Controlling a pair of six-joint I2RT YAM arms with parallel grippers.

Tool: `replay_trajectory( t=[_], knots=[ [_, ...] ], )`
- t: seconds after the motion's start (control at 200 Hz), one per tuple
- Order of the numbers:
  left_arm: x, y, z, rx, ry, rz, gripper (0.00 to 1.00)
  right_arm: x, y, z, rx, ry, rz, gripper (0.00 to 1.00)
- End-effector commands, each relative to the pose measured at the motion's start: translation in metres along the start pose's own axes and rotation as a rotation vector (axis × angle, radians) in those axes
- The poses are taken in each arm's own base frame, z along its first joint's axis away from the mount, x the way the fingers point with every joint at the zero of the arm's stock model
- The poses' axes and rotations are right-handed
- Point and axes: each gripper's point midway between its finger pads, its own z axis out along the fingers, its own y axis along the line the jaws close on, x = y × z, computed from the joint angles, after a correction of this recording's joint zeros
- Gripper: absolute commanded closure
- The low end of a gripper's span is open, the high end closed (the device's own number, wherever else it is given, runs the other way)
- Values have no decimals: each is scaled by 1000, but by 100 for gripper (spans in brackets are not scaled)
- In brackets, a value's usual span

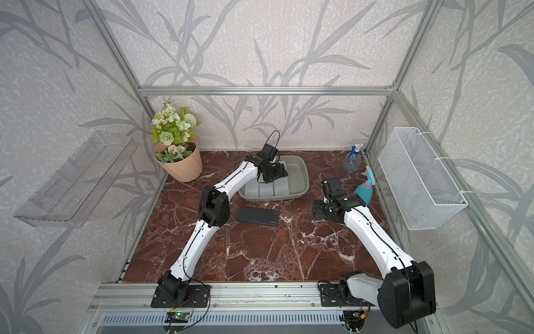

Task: Put the pencil case into the storage box
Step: Place the pencil case at the storage box.

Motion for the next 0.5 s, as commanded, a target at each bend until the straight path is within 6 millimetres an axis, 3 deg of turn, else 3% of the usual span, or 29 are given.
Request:
replay_trajectory(
  t=[0.0, 0.055, 0.1, 0.3, 0.495],
  knots=[
    [0, 25, -7, -92, 14, 4, 20, 4, -6, -2, 13, 3, -3, 24],
    [-4, 25, -9, -86, 6, 5, 13, 5, -5, -2, 10, 4, -3, 24],
    [-6, 23, -8, -73, 0, 8, 0, 4, -5, -2, 8, 3, -5, 24],
    [-25, -11, -24, 28, -83, 56, 0, 3, -5, -2, 7, 3, -8, 23],
    [-50, -81, -74, 219, -233, 153, 0, -1, -3, -2, 2, 1, -7, 23]
  ],
)
